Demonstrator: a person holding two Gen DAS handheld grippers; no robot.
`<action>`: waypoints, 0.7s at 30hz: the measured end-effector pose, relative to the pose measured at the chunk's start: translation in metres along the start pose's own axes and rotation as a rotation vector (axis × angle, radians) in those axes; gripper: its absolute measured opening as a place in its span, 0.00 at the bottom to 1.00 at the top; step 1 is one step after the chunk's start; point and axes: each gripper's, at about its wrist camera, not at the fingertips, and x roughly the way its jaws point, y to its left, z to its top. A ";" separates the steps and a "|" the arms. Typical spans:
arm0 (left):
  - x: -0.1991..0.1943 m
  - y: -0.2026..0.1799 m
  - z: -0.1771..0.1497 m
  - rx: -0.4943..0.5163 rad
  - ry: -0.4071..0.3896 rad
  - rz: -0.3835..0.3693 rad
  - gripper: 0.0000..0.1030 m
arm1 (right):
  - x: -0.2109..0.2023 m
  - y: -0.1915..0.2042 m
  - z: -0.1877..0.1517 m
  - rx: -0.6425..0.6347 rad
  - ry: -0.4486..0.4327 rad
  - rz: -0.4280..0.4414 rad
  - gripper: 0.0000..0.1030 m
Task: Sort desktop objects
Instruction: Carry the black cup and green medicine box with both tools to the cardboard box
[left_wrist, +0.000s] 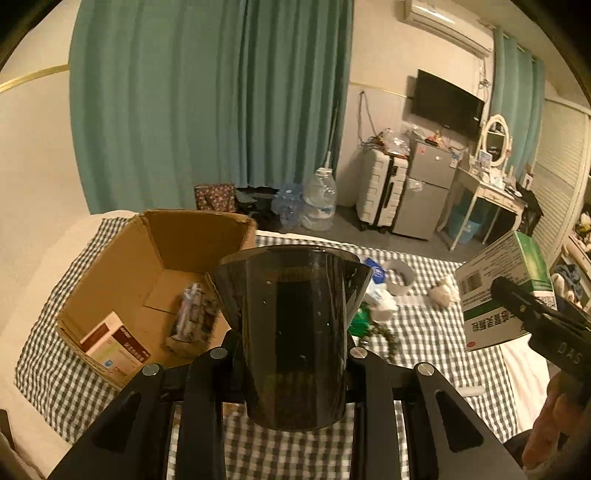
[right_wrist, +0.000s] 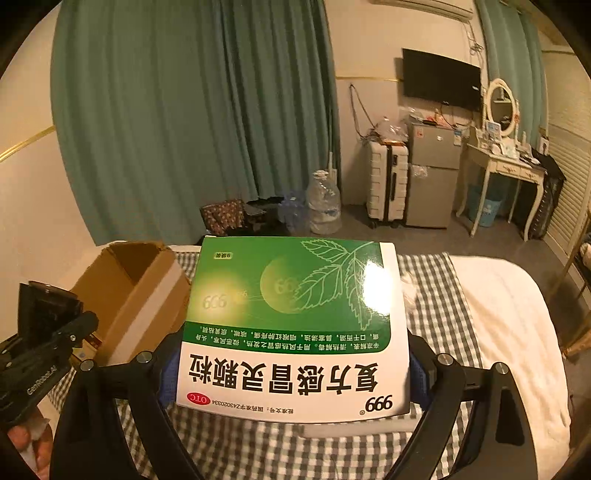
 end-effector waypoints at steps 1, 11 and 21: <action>0.001 0.006 0.002 -0.007 0.001 0.006 0.27 | 0.001 0.004 0.002 -0.007 -0.001 0.007 0.89; 0.003 0.069 0.020 -0.088 -0.011 0.070 0.27 | 0.020 0.065 0.017 -0.073 -0.014 0.112 0.89; 0.013 0.132 0.023 -0.147 -0.002 0.142 0.27 | 0.042 0.145 0.030 -0.188 -0.038 0.242 0.89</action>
